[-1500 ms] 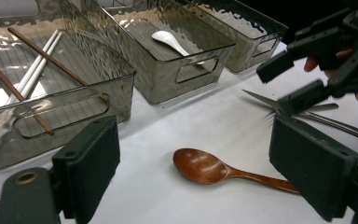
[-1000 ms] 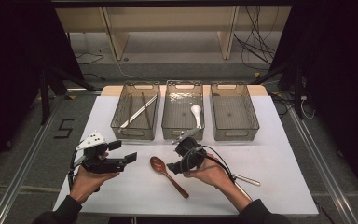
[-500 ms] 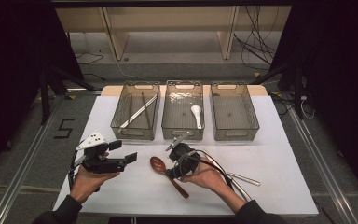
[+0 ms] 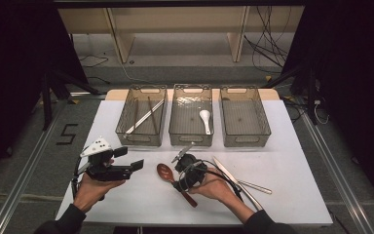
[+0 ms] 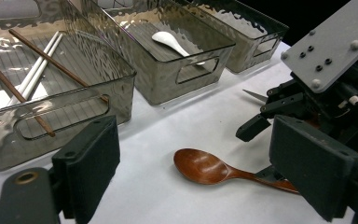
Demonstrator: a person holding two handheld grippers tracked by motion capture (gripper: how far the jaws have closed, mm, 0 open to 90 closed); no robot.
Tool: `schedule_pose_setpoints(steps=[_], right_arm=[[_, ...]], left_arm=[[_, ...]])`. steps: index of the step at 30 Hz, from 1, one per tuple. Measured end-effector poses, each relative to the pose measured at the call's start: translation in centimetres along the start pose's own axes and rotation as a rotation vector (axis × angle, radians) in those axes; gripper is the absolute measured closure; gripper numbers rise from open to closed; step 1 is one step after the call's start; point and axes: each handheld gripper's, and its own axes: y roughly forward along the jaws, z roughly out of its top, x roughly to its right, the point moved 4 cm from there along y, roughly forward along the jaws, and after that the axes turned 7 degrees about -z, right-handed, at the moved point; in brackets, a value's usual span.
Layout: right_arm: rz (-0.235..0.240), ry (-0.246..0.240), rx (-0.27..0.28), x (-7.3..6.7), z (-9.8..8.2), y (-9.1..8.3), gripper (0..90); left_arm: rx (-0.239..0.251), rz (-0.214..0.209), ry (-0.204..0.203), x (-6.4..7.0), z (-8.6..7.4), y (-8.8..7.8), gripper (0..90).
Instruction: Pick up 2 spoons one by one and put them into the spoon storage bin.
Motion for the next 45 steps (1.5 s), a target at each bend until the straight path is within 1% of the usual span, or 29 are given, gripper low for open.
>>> schedule_pose_setpoints(steps=[7,13,18,22,29,36,38,42,43,45], right_arm=[[-0.009,-0.014,-0.018,-0.18,-0.11,0.50,37.8],[-0.013,-0.044,-0.037,-0.27,-0.25,0.69,43.4],[-0.010,-0.054,-0.057,-0.34,-0.39,0.87,47.8],[-0.010,-0.059,-0.065,-0.32,-0.48,0.90,53.4],[-0.015,-0.085,-0.076,-0.07,-0.63,0.78,66.5],[-0.016,-0.089,-0.081,-0.06,-0.72,0.71,78.6],[-0.012,-0.078,-0.083,0.00,-0.72,0.74,80.4],[-0.011,-0.073,-0.085,0.02,-0.72,0.71,81.5],[-0.011,-0.079,-0.082,0.09,-0.73,0.73,81.6],[-0.002,-0.073,-0.080,0.23,-0.74,0.70,81.8]], left_arm=[[-0.001,-0.002,-0.001,0.02,-0.03,0.03,15.9],[-0.002,-0.003,0.001,0.06,-0.05,0.09,15.9],[-0.003,-0.004,0.000,0.09,-0.05,0.12,15.9],[-0.003,-0.004,0.000,0.06,-0.05,0.10,15.9],[0.000,-0.004,-0.004,0.07,-0.07,0.11,15.9],[-0.003,-0.004,0.000,0.09,-0.07,0.11,15.9],[-0.004,-0.004,-0.001,0.09,-0.07,0.12,15.9],[-0.004,-0.005,-0.002,0.10,-0.08,0.13,15.9],[-0.004,-0.005,-0.001,0.10,-0.08,0.13,15.9],[-0.005,-0.004,-0.002,0.09,-0.08,0.13,15.9]])
